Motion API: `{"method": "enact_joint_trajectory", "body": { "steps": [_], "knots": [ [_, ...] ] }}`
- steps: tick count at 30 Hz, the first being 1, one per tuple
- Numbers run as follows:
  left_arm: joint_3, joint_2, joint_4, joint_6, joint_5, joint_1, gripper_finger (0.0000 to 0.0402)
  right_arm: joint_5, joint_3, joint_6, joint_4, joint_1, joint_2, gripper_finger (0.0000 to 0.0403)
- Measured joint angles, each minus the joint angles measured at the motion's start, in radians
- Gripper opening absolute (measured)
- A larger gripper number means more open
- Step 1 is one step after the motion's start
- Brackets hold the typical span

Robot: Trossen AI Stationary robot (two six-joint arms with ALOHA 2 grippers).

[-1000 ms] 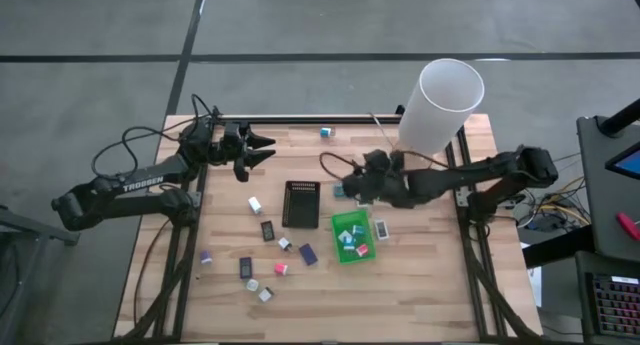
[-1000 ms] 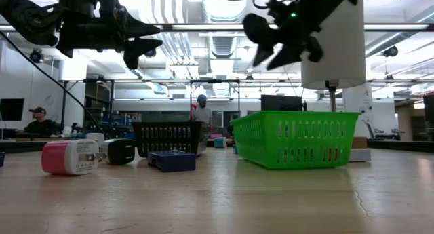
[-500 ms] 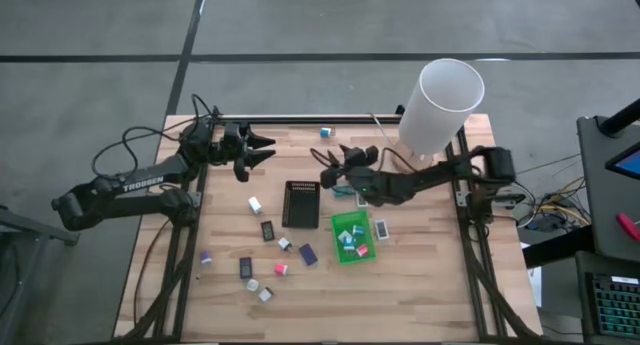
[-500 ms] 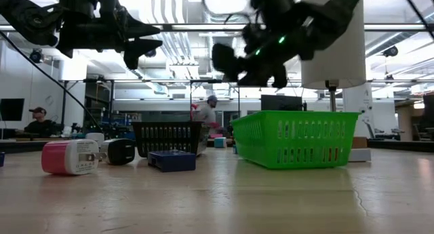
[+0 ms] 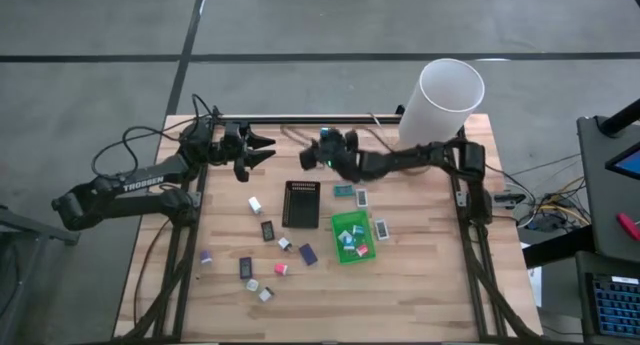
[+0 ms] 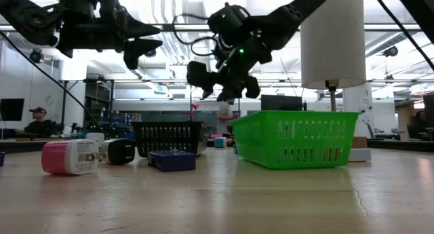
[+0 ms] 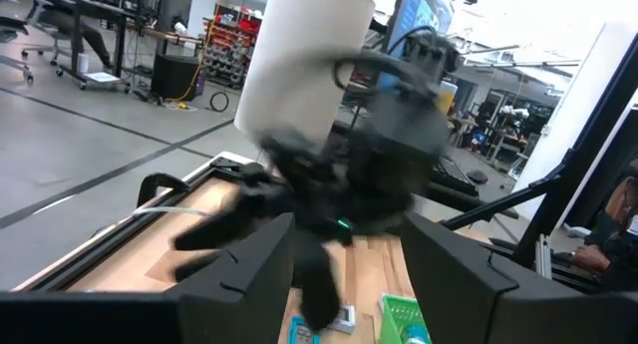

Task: Pick & Place Office items
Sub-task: Adjust the white lamp

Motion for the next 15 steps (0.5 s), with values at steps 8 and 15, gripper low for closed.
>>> {"method": "enact_joint_trajectory", "body": {
  "steps": [8,15],
  "knots": [
    [0.000,0.000,0.000,0.000,0.000,0.000,0.0191,-0.126,0.047,0.126,-0.064,-0.094,0.044,0.0198],
    [0.000,0.000,0.000,0.000,0.000,0.001,0.0191,-0.182,0.089,0.046,0.027,-0.107,0.128,0.0198]
  ]
}}
